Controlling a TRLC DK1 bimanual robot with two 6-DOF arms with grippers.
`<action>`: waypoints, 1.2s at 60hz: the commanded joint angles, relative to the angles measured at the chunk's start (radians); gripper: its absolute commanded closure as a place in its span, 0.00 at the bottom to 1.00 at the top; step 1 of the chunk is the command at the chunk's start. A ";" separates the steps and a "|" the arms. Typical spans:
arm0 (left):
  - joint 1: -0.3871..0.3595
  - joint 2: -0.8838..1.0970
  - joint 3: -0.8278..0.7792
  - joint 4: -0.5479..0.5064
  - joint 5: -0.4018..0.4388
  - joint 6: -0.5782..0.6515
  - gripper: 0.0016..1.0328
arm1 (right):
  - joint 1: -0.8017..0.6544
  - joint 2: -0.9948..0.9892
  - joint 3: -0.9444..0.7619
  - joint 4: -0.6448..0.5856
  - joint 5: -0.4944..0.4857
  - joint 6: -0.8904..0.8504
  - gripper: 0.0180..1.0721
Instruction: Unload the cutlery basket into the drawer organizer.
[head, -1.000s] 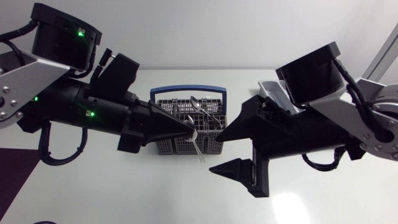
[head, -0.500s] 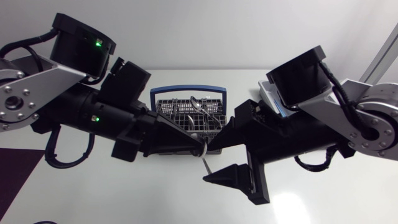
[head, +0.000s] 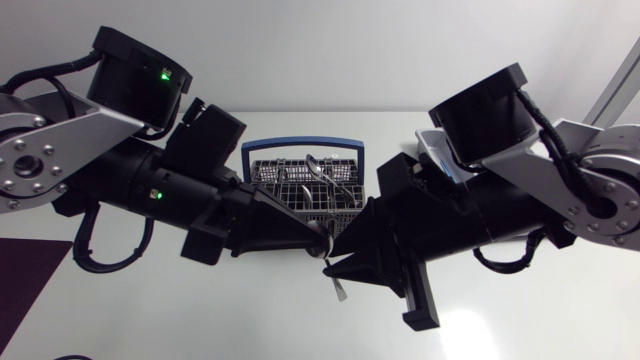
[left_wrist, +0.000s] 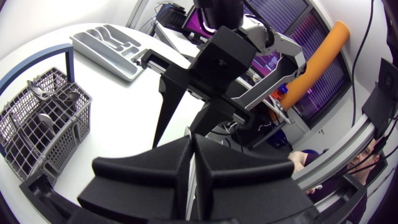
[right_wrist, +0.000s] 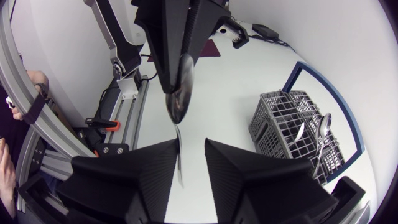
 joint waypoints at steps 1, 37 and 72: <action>-0.001 0.001 -0.024 -0.005 0.020 0.023 0.96 | 0.012 -0.005 0.007 -0.007 -0.014 -0.003 0.85; 0.003 -0.050 -0.039 -0.007 0.020 0.020 0.96 | 0.052 -0.005 -0.020 -0.024 0.009 0.043 0.95; 0.009 -0.051 -0.035 -0.002 0.007 0.020 0.53 | 0.053 -0.005 -0.029 -0.024 0.018 0.052 0.95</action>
